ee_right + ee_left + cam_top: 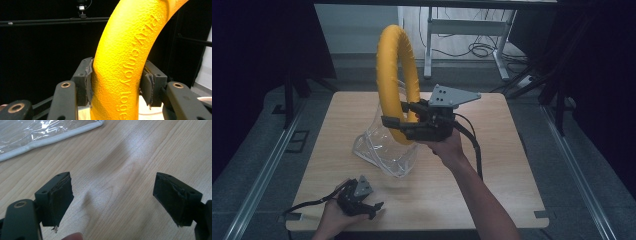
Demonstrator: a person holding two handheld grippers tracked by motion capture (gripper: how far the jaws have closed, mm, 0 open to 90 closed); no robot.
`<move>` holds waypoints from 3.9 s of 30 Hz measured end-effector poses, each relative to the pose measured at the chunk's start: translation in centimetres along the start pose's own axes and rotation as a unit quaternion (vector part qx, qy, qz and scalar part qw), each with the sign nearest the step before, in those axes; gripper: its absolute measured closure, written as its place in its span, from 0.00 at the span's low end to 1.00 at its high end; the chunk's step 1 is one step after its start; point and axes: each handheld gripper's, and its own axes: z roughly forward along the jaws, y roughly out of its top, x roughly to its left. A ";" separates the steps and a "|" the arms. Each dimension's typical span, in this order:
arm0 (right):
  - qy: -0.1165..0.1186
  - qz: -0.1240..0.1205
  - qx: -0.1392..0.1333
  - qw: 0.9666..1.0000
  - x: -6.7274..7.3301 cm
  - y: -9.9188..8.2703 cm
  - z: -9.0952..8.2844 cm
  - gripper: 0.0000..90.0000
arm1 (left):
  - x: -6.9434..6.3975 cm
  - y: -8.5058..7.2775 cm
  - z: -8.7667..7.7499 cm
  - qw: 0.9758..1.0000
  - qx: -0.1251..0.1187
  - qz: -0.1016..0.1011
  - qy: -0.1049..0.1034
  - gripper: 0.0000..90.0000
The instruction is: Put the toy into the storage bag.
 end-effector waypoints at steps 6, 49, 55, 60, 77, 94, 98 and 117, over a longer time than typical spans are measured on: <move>0.010 0.005 0.002 1.000 -0.1 -0.4 0.8 0.55 | 0.0 0.0 0.0 1.000 -0.001 0.000 0.001 0.18; 0.035 0.051 0.028 0.998 -1.3 -4.3 3.6 0.55 | -0.1 0.0 0.1 1.000 0.004 0.002 0.000 0.18; 0.033 0.054 0.031 0.998 -1.3 -4.7 3.6 0.55 | -0.1 0.0 0.1 1.000 0.005 0.002 0.000 0.18; 0.035 0.056 0.032 0.997 -1.5 -5.2 3.7 0.55 | -0.1 0.0 0.1 1.000 0.004 0.000 0.000 0.18; 0.027 0.086 0.051 0.995 -2.9 -7.9 4.4 0.55 | -0.1 0.0 0.2 1.000 0.002 0.000 0.000 0.18; 0.020 0.119 0.067 0.990 -4.7 -11.0 5.1 0.55 | 0.0 0.0 0.1 1.000 0.003 0.002 -0.002 0.18; 0.009 0.125 0.079 0.989 -5.1 -12.0 5.3 0.54 | 0.0 0.0 0.1 1.000 0.003 0.002 -0.001 0.18; -0.076 0.078 0.092 0.990 -4.8 -12.0 4.8 0.29 | 0.0 0.0 0.1 1.000 0.004 0.003 -0.001 0.18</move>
